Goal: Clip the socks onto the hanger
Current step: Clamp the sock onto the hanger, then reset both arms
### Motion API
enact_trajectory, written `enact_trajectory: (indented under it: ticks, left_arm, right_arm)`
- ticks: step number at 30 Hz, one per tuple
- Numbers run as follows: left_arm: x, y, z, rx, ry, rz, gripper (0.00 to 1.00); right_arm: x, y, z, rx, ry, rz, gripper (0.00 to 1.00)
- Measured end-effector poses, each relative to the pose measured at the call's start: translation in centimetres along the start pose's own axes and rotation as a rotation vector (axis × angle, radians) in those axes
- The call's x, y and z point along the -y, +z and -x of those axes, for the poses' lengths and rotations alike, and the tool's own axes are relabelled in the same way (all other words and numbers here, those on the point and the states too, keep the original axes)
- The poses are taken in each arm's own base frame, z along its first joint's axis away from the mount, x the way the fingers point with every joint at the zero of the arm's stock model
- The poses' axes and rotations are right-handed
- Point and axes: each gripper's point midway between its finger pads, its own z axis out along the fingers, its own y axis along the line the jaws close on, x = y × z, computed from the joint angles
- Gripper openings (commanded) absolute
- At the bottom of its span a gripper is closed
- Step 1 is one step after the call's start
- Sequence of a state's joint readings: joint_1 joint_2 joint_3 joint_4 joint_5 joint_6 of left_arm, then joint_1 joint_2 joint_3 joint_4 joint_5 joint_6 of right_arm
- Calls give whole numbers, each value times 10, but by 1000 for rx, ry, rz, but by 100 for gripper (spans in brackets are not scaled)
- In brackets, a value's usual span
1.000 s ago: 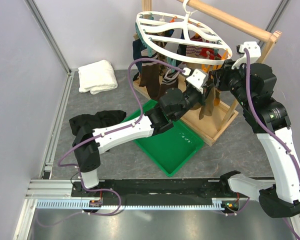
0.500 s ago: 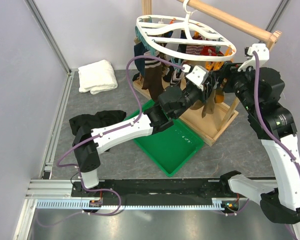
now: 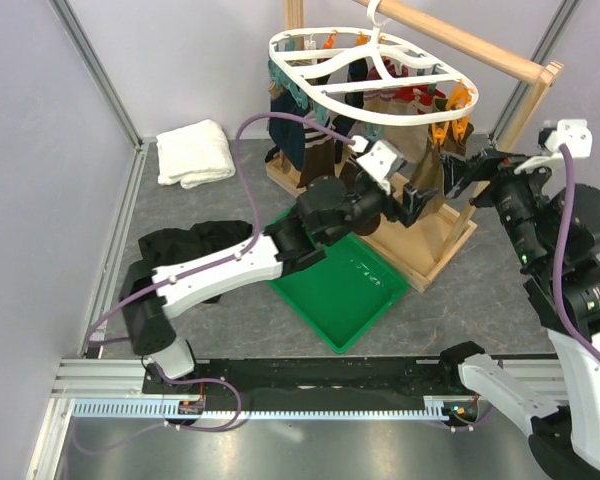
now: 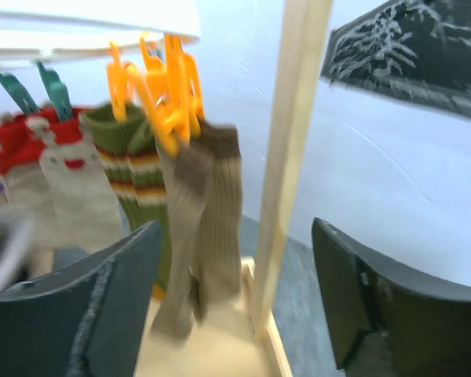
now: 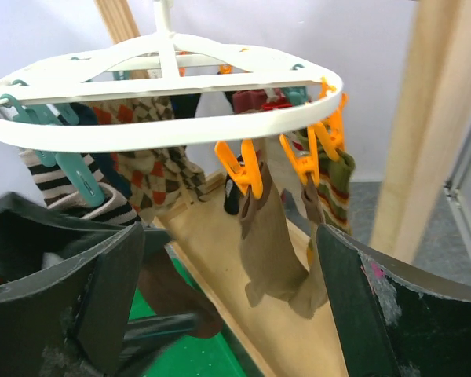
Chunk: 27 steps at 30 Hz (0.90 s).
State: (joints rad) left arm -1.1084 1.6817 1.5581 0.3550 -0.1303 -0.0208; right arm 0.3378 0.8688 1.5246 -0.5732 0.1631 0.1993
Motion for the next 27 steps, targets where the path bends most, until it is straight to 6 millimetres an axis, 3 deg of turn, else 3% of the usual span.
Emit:
enact_trajectory:
  ticks: [6, 9, 12, 18, 21, 27]
  left_arm:
    - [-4, -72, 28, -48, -74, -4, 90]
    - [-15, -114, 48, -44, -111, 37, 91]
    - [-33, -158, 52, -46, -133, 115, 91]
    - [-87, -246, 19, -67, -115, 374, 93]
    - [-113, -280, -4, -87, -73, 505, 94]
    - [-151, -337, -25, -76, -6, 709, 98]
  right_arm:
    - [22, -30, -4, 61, -27, -72, 98]
    - [35, -48, -11, 93, -30, -116, 98]
    - [49, -66, -21, 121, -27, -159, 98]
    - [72, -96, -39, 177, -21, -232, 98]
    - [85, -111, -50, 204, -19, -275, 98]
    - [107, -127, -71, 235, -13, -367, 98]
